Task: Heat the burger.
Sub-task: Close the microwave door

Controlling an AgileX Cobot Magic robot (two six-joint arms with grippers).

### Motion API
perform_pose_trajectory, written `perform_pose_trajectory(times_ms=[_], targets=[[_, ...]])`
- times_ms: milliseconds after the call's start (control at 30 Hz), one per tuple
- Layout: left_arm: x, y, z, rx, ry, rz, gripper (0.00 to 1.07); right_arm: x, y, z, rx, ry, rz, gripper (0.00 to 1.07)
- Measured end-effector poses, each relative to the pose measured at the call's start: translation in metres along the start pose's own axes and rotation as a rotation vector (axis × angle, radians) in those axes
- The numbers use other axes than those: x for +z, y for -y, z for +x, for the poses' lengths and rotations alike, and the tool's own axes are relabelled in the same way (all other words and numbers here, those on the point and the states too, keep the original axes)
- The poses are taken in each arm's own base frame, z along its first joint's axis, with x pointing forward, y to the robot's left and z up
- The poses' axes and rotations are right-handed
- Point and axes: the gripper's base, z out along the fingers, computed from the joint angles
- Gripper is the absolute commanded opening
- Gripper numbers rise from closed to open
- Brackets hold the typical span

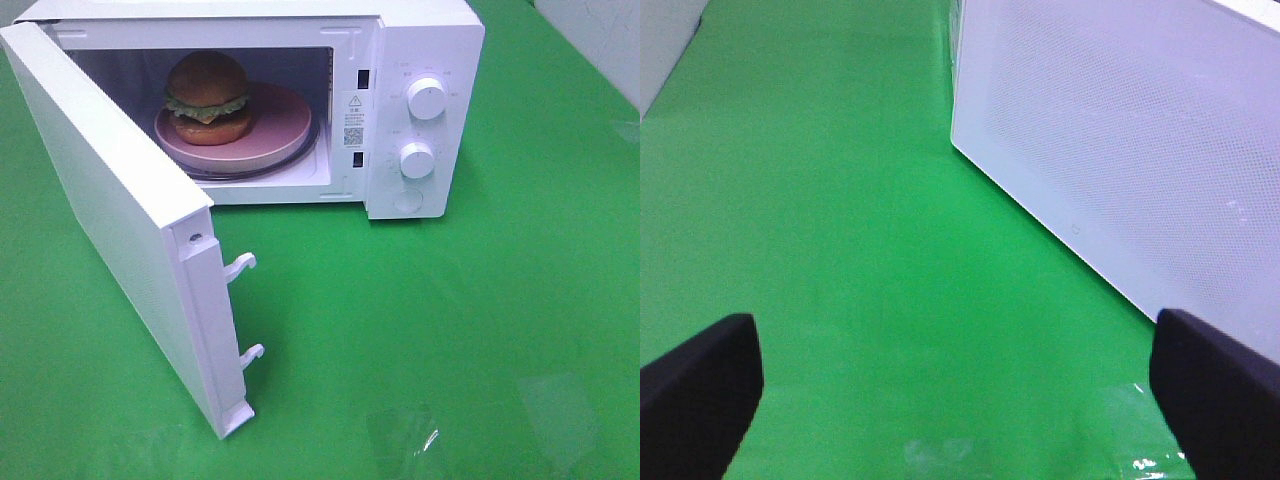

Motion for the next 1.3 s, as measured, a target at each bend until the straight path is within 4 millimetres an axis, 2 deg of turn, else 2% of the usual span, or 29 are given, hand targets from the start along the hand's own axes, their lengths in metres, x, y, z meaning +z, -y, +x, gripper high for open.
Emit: perform_pose_trajectory(times_ms=[767, 900, 1000, 1033, 1067, 1100, 1133, 1167, 1200, 1267, 1300], targets=[[0.000, 0.000, 0.000, 0.000, 0.000, 0.000, 1.00, 0.000, 0.000, 0.000, 0.000, 0.000, 0.000, 0.76], [-0.003, 0.000, -0.007, -0.006, 0.036, 0.001, 0.97, 0.000, 0.000, 0.000, 0.000, 0.000, 0.000, 0.76], [-0.001, 0.000, -0.018, -0.008, 0.082, 0.001, 0.91, 0.000, 0.000, 0.000, 0.000, 0.000, 0.000, 0.76], [0.003, 0.000, -0.026, -0.010, 0.105, -0.002, 0.86, 0.000, 0.000, 0.000, 0.000, 0.000, 0.000, 0.76], [0.003, 0.000, -0.026, -0.010, 0.105, -0.002, 0.86, 0.000, 0.000, 0.000, 0.000, 0.000, 0.000, 0.76], [0.010, 0.000, -0.034, -0.011, 0.128, -0.006, 0.79, 0.000, 0.000, 0.000, 0.000, 0.000, 0.000, 0.76], [0.010, 0.000, -0.034, -0.011, 0.128, -0.006, 0.79, 0.000, 0.000, 0.000, 0.000, 0.000, 0.000, 0.76], [0.017, -0.001, -0.043, -0.013, 0.150, -0.009, 0.69, 0.000, 0.000, 0.000, 0.000, 0.000, 0.000, 0.76], [0.017, -0.001, -0.043, -0.013, 0.150, -0.009, 0.69, 0.000, 0.000, 0.000, 0.000, 0.000, 0.000, 0.76], [0.027, -0.002, -0.054, -0.017, 0.165, -0.012, 0.52, 0.000, 0.000, 0.000, 0.000, 0.000, 0.000, 0.76], [0.027, -0.002, -0.054, -0.017, 0.165, -0.012, 0.52, 0.000, 0.000, 0.000, 0.000, 0.000, 0.000, 0.76]])
